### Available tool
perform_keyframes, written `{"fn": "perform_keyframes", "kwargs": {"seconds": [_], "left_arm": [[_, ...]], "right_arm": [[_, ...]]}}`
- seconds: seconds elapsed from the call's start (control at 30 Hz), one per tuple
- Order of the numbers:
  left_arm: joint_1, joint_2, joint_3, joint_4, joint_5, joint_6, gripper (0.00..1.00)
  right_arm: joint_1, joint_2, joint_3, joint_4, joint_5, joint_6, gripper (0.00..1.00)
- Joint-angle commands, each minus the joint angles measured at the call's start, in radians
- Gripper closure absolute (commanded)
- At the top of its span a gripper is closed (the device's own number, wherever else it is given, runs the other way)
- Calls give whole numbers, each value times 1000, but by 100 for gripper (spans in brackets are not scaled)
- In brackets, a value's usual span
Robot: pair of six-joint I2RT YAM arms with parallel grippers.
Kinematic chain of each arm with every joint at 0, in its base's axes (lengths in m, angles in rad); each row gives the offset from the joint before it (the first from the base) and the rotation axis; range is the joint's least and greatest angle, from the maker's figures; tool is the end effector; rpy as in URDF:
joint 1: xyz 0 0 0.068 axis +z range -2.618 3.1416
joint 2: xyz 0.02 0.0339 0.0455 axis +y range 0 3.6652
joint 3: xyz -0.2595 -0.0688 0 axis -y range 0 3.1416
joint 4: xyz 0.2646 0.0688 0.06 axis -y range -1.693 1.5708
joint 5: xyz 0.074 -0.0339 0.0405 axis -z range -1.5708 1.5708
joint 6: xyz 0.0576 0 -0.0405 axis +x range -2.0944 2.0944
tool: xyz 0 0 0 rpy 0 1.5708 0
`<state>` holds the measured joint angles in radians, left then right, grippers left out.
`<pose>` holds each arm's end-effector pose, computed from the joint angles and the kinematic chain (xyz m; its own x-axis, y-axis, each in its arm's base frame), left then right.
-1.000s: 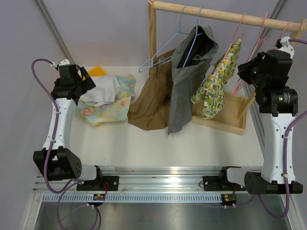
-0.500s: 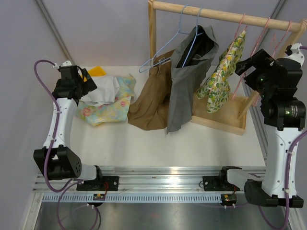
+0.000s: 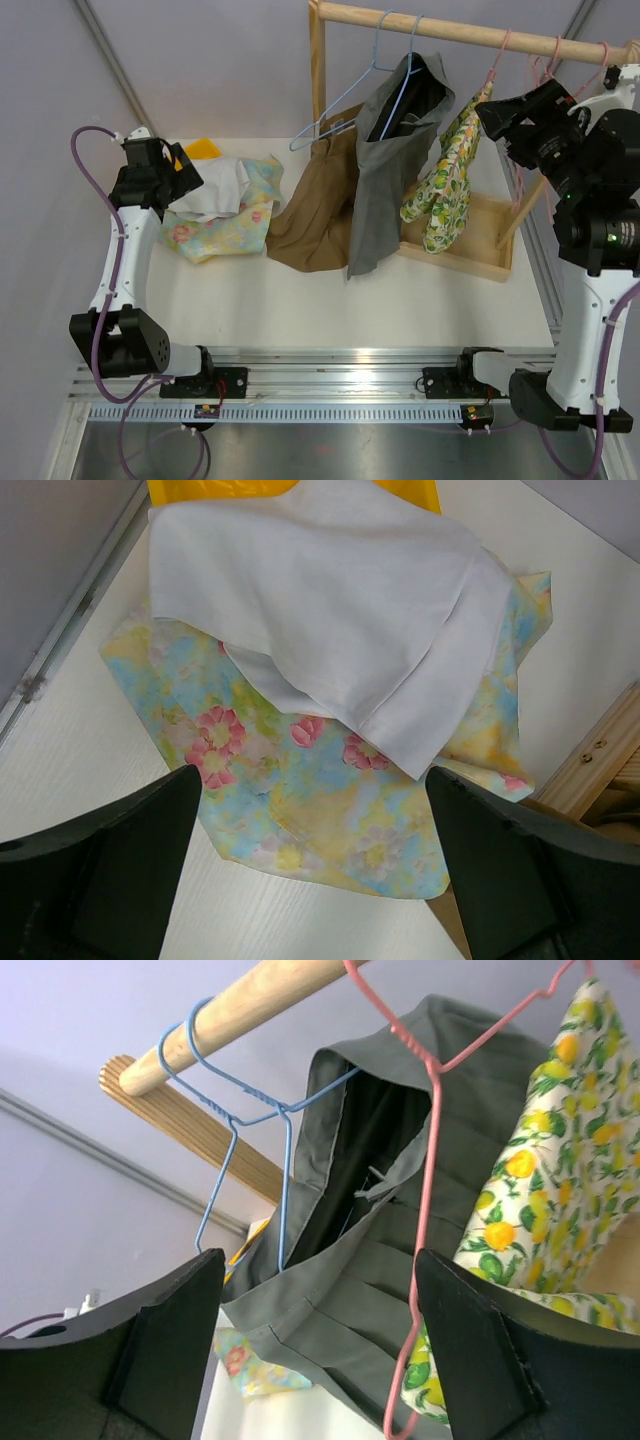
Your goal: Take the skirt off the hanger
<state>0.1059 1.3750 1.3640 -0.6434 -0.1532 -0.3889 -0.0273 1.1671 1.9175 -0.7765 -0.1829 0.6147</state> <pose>0.3358 0.0445 0.3454 -0.4748 -0.4273 -0.7694 -0.4376 0.8731 -0.2149 0.2015 0.0050 0.5731 -0.1107 0.5703 -0.8139 -0.1115 0.8067 0.5804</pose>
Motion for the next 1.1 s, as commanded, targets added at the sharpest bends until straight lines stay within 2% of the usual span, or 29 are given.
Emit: {"fn": "perform_keyframes", "kwargs": {"seconds": [0.0, 0.27, 0.5, 0.7, 0.8, 0.83, 0.87, 1.07], "left_arm": [[5, -39, -3, 44, 24, 16, 1], [6, -42, -5, 45, 27, 18, 1], [9, -42, -6, 48, 35, 18, 1], [12, -44, -8, 50, 40, 16, 1], [14, -44, -8, 50, 40, 16, 1], [15, -42, -8, 51, 41, 16, 1], [14, -42, -8, 50, 44, 16, 1], [20, -62, -14, 67, 72, 24, 1]], "right_arm": [[-3, 66, -37, 97, -148, 40, 17], [-3, 95, -115, 151, -124, 28, 25], [0, 95, -221, 195, -133, 37, 27], [6, 105, -247, 207, -125, 28, 32], [6, 111, -255, 212, -124, 28, 70], [7, 114, -253, 209, -125, 30, 92], [6, 117, -249, 206, -124, 28, 99], [6, 120, -180, 151, -124, 5, 100]]}}
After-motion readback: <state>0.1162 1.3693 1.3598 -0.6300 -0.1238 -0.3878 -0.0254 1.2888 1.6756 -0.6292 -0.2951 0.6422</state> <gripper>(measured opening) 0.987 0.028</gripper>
